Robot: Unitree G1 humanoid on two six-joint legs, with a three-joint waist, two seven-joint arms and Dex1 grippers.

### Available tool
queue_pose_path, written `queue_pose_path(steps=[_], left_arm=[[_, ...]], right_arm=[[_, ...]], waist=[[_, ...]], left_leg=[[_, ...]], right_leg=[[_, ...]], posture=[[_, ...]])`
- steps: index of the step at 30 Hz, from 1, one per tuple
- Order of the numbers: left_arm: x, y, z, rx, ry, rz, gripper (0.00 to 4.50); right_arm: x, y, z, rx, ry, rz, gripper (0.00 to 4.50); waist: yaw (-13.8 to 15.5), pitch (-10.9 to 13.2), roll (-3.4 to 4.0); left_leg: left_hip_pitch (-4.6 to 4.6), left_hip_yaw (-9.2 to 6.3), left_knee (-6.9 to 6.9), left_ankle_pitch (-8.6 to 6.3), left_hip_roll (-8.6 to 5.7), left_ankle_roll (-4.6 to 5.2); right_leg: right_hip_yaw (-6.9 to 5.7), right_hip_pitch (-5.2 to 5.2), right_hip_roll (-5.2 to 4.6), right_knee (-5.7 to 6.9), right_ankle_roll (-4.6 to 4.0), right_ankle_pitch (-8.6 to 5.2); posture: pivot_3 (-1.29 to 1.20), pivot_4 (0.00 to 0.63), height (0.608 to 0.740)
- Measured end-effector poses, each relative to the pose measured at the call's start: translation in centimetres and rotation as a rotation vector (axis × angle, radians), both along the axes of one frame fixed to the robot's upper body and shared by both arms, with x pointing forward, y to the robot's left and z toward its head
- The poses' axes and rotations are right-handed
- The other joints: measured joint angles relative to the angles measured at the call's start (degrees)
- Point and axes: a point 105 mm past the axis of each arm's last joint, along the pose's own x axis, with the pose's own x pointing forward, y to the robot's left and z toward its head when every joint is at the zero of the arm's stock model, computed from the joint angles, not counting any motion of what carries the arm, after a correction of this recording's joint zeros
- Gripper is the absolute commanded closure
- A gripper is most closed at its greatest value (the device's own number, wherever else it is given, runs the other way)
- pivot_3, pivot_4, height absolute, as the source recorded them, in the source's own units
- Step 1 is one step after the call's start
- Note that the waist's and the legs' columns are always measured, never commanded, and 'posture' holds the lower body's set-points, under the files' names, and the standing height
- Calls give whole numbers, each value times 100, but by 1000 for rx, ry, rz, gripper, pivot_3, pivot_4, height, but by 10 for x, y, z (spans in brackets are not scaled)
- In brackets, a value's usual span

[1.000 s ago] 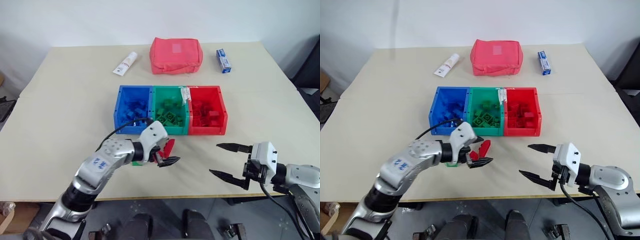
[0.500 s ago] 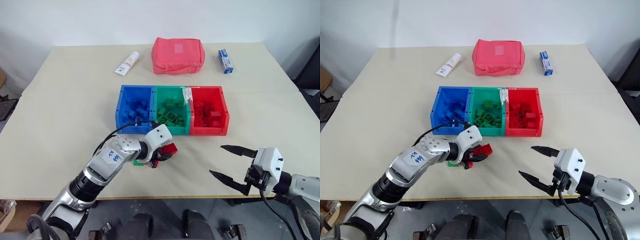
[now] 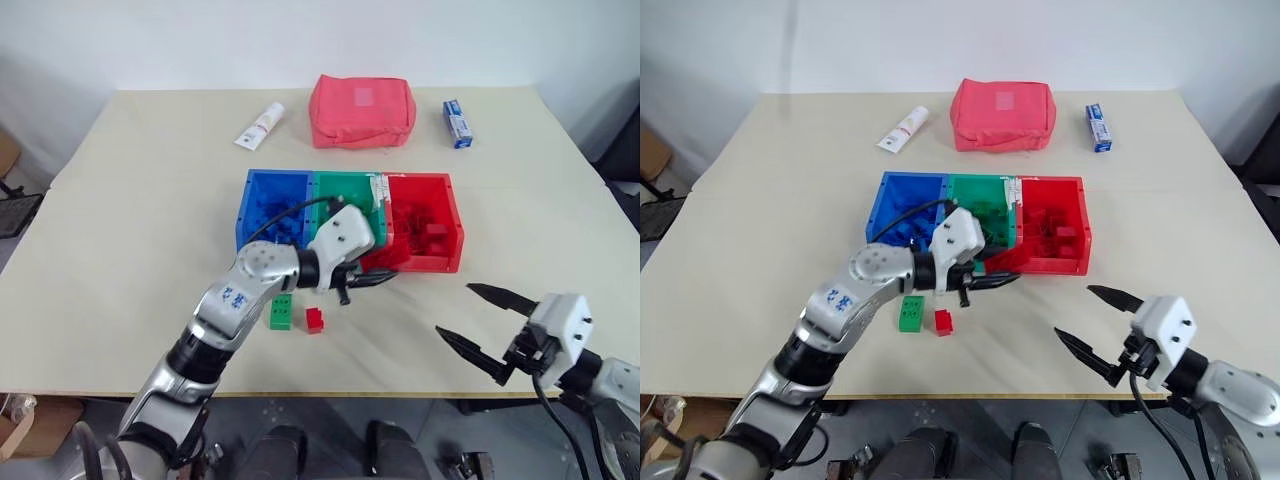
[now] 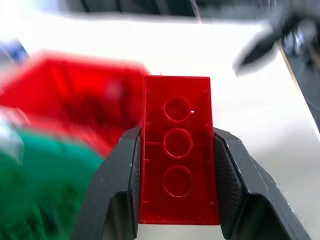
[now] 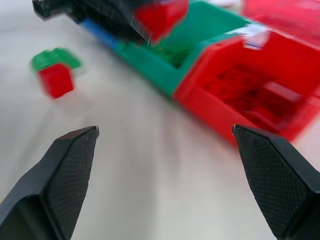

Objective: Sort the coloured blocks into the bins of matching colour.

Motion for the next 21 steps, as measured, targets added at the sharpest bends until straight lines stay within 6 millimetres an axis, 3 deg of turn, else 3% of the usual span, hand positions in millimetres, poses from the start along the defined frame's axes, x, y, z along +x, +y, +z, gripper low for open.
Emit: queue_pose_path(steps=[5,10,14,19,21], left_arm=[[31,-35,18,-42,-97,34,3023],[54,-53,15,0,-130,68,3023],[74,-48,5,34,-86,135,1699],[76,-42,-2,51,-70,118,68],[70,-40,5,42,-100,75,26]], right_arm=[[0,-12,4,58,-47,-134,0],[-6,-21,11,95,-111,-249,0],[-15,-19,12,88,-133,-284,0],[-9,-16,20,72,-171,-262,0],[-6,-12,23,66,-182,-230,0]], waist=[[-5,2,-4],[-34,3,-4],[-48,3,-5],[-54,3,-5],[-52,3,-5]], left_leg=[[-2,12,-1,2,-6,6],[-3,23,-13,2,-8,6],[-2,30,-11,1,-9,8],[-3,30,-7,2,-7,9],[-4,29,-10,2,-7,9]], right_leg=[[6,2,0,-18,17,9],[8,-9,7,-21,18,9],[16,-8,9,-21,22,11],[17,-10,9,-15,24,13],[17,-11,9,-15,24,13]], posture=[[0,150,740],[0,150,740],[0,150,740],[0,150,740],[0,150,740]])
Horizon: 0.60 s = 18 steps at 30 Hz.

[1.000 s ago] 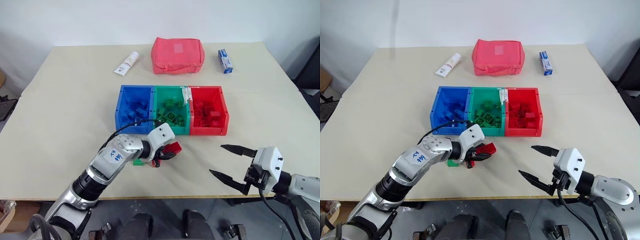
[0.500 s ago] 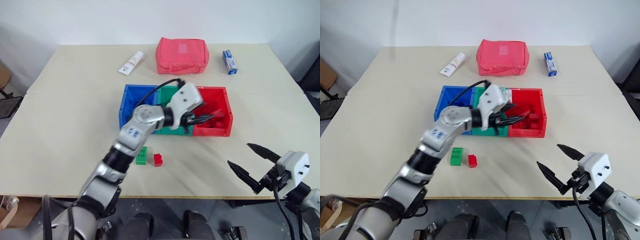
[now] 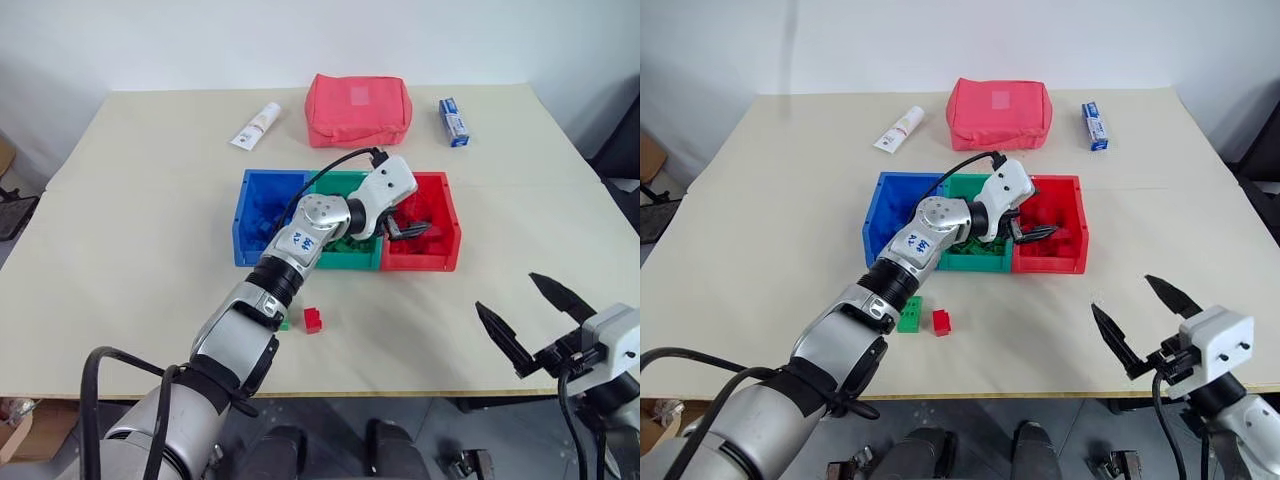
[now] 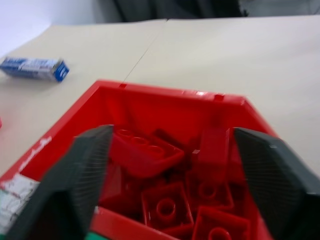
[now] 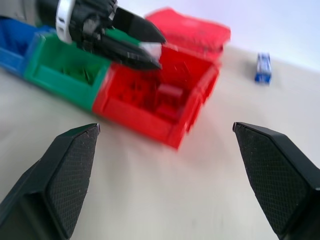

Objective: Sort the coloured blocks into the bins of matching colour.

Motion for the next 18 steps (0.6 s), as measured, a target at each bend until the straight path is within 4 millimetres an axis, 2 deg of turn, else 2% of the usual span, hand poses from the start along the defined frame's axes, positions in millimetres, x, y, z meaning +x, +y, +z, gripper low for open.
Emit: queue_pose_path(steps=[3,5,9,11,14,18], left_arm=[[-13,19,12,-34,-50,-71,26],[-20,36,11,-30,-69,-85,26],[-56,111,-17,14,-1,-153,26],[-70,137,-27,35,29,-140,26],[-85,183,-33,17,48,-55,26],[-104,235,-53,57,120,59,26]], right_arm=[[6,9,4,-35,-4,82,0],[11,16,4,-59,-1,151,0],[25,33,0,-134,45,353,0],[30,36,-5,-154,77,417,0],[36,51,-4,-191,83,551,0],[39,62,-6,-211,101,662,0]], waist=[[-98,-2,3],[-148,-2,4],[-326,-8,16],[-268,-8,15],[-211,-8,15],[-138,-7,14]], left_leg=[[2,0,-2,0,13,0],[4,3,1,0,13,0],[15,12,-8,0,35,-5],[9,-5,-1,0,35,-7],[9,-17,5,-1,26,-7],[8,-24,0,-3,23,-8]], right_leg=[[3,-1,-1,22,0,0],[6,-1,-1,25,0,0],[11,-7,9,37,-11,-5],[4,-6,11,30,-17,-8],[0,1,3,17,-22,-9],[-7,1,-1,12,-29,-12]], posture=[[0,150,740],[0,150,740],[0,150,740],[0,150,740],[0,150,740],[0,150,740]])
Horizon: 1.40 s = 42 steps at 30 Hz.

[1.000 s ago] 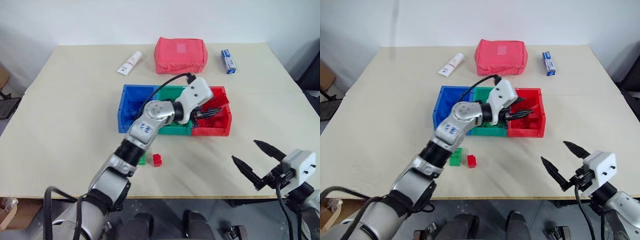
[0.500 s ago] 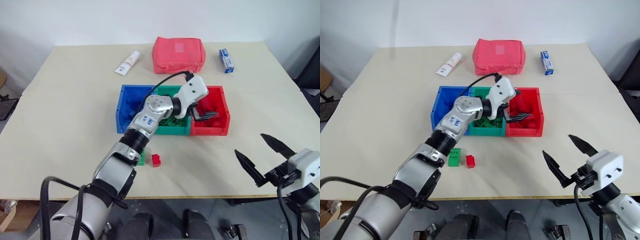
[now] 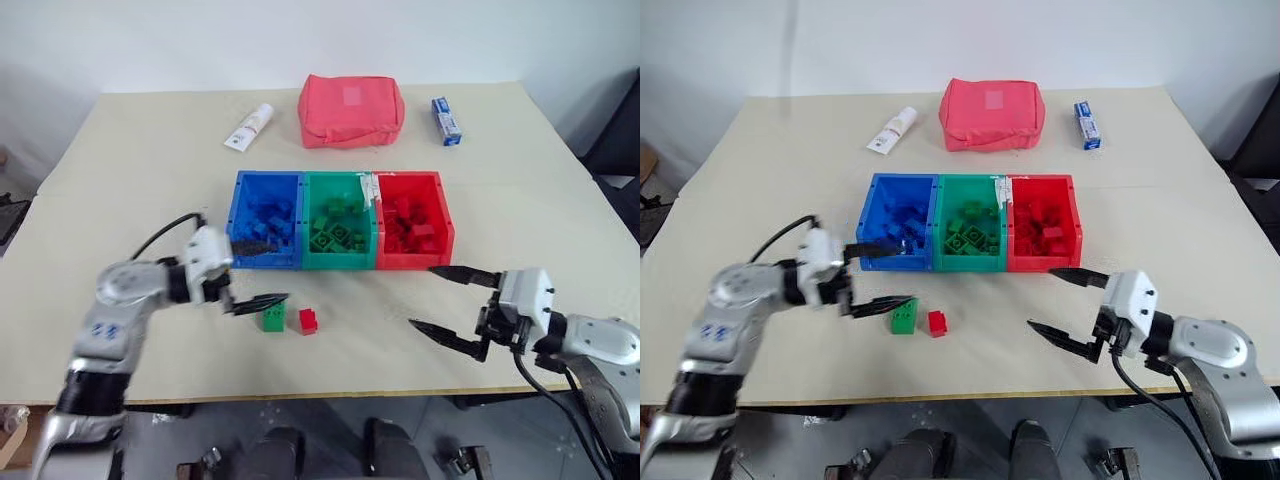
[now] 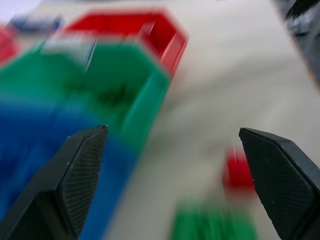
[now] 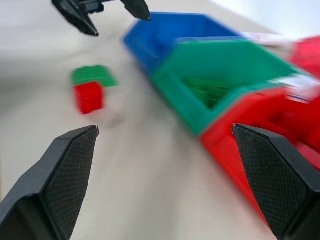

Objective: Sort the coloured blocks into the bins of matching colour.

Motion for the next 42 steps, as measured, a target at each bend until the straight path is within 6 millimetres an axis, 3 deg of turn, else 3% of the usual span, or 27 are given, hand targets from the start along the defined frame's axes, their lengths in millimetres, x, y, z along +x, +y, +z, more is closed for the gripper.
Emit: queue_pose_path(steps=[2,6,11,14,17,21,24,26,31,34,42], left_arm=[[-11,27,-11,19,30,78,26],[-23,60,-21,72,8,156,26],[-26,64,-19,107,-60,138,26],[-29,46,-18,116,-57,63,26],[-35,7,-27,121,-5,-75,26],[-17,-41,-19,89,-24,-102,26],[-9,-58,-19,124,2,-84,26],[-13,-65,-29,164,74,-96,26],[-17,-70,-43,244,170,-113,26],[-13,-72,-45,280,152,-104,597],[-11,-80,-52,278,154,-118,3021]], right_arm=[[2,6,-1,-9,8,54,0],[0,7,-9,-35,42,106,0],[0,6,-14,-51,59,131,0],[0,1,-16,-70,68,120,0],[-4,-11,-22,-80,99,75,0],[-12,-18,-33,-79,145,29,0],[-17,-19,-34,-79,150,6,0],[-20,-18,-33,-78,147,-6,0],[-25,-19,-32,-74,133,-45,0],[-27,-19,-33,-63,135,-63,0],[-30,-19,-36,-56,144,-96,0]], waist=[[1,0,0],[36,0,-1],[19,0,0],[6,0,0],[35,0,0],[30,1,-2],[-22,-2,2],[-61,-2,2],[2,-1,1],[35,-1,2],[12,-1,1]], left_leg=[[0,0,-1,-1,2,-1],[1,-9,0,-2,-2,-2],[1,-7,-1,-2,-2,-2],[1,-4,-3,-3,-1,-3],[-1,-7,-4,-5,-5,0],[-1,-4,6,-3,-8,-2],[7,8,-2,-3,-2,-3],[6,14,-5,-5,8,-7],[4,9,1,-6,9,-9],[3,6,2,-6,3,-7],[2,5,-1,-6,7,-8]], right_leg=[[-2,0,0,-2,-2,-1],[-13,7,-6,-4,-5,-3],[-14,7,-8,-2,-7,-1],[-14,4,-8,-1,-7,-1],[-13,6,-10,-1,-7,-1],[-12,5,-9,10,-4,1],[-5,0,-3,14,-4,0],[-1,-6,5,16,-6,-1],[-2,-3,8,12,-8,-2],[-2,1,4,9,-8,-2],[-5,-1,5,5,-8,-2]], posture=[[0,150,740],[0,150,740],[0,150,740],[0,150,740],[0,150,740],[0,150,740],[0,150,740],[0,150,740],[0,150,740],[0,150,740],[0,150,740]])
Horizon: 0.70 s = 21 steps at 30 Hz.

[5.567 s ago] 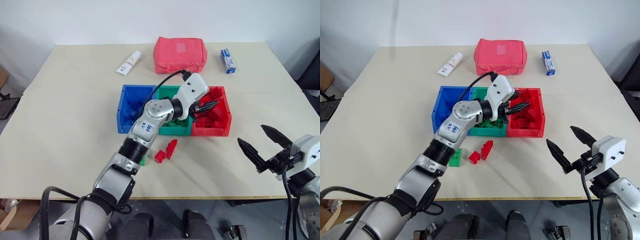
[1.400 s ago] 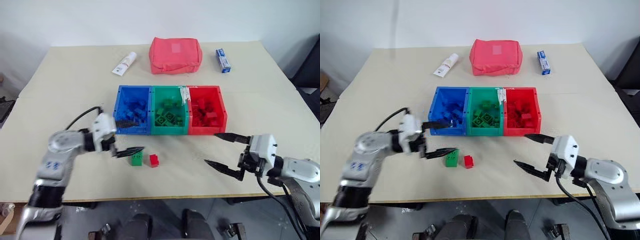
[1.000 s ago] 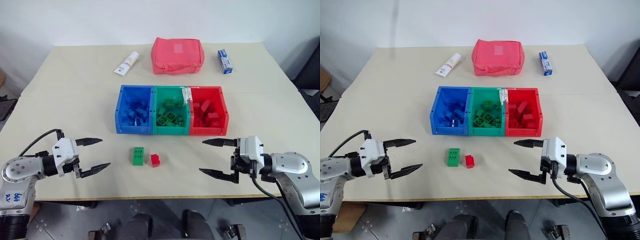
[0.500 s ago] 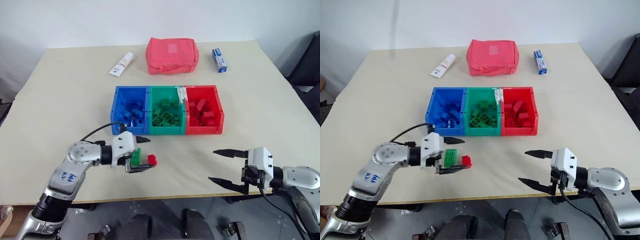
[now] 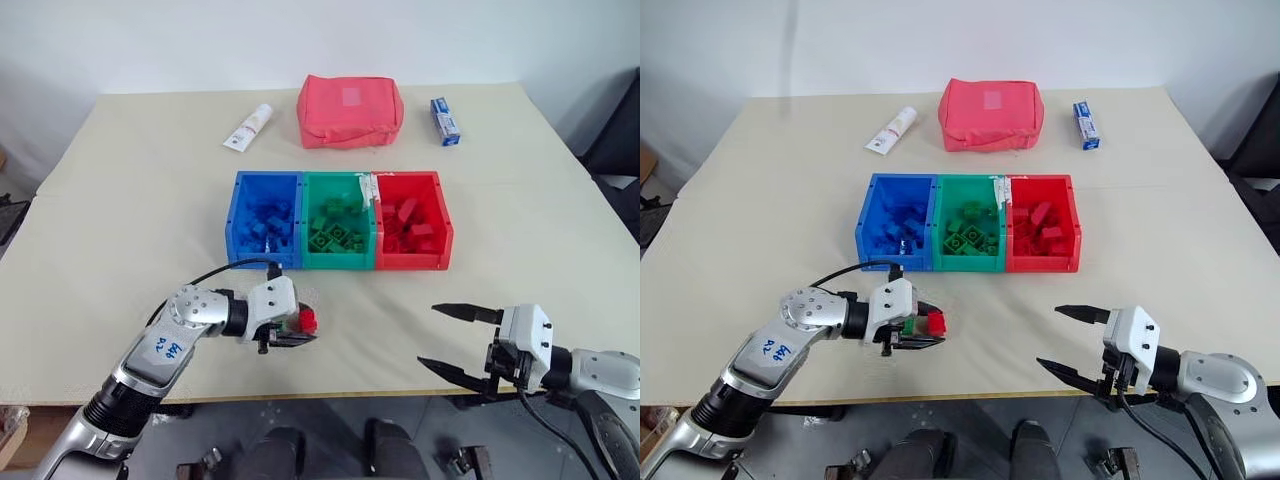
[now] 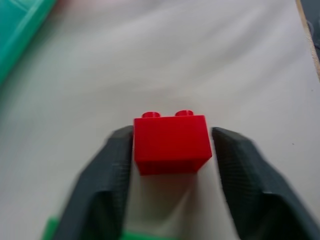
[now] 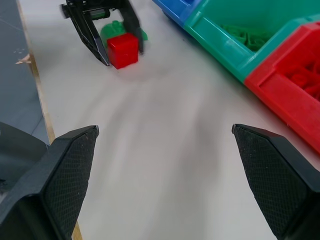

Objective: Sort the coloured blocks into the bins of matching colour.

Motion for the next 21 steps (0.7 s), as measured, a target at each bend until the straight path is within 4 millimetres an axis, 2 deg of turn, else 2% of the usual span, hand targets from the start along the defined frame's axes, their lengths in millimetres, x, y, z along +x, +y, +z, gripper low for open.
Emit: queue_pose_path(steps=[4,7,9,12,14,17,19,21], left_arm=[[0,-3,2,-15,0,-11,3031],[10,-22,23,-159,0,-13,3031],[25,-47,58,-314,-61,-8,3031],[51,-74,90,-393,-125,63,3031],[65,-95,97,-430,-121,98,3031],[83,-138,109,-482,-146,110,3031],[94,-157,114,-464,-190,120,3031],[106,-166,117,-431,-231,135,3031]], right_arm=[[-2,-4,1,-5,-7,-23,0],[-1,-11,4,12,-29,-88,0],[0,-19,8,59,-61,-179,0],[4,-26,16,114,-120,-289,0],[4,-34,17,123,-150,-368,0],[5,-41,20,144,-192,-469,0],[5,-42,22,157,-208,-502,0],[4,-42,23,153,-217,-519,0]], waist=[[11,0,0],[81,1,-2],[184,3,-6],[191,2,-10],[177,2,-8],[171,7,-18],[149,10,-22],[129,9,-21]], left_leg=[[0,-1,2,0,-2,0],[-4,-15,11,1,-7,2],[-9,-21,19,2,-12,2],[-5,-15,19,4,-19,4],[-4,-7,14,4,-22,5],[-10,0,14,4,-30,7],[-9,12,8,4,-30,6],[-6,20,4,4,-28,6]], right_leg=[[1,2,0,0,0,0],[-5,7,-2,0,1,1],[-9,11,-2,2,4,2],[-4,16,-3,-1,12,6],[-1,13,-3,-2,13,7],[0,7,-2,-8,17,9],[0,5,0,-20,20,11],[3,4,2,-23,21,11]], posture=[[0,150,740],[0,150,740],[0,150,740],[0,150,740],[0,150,740],[0,150,740],[0,150,740],[0,150,740]])
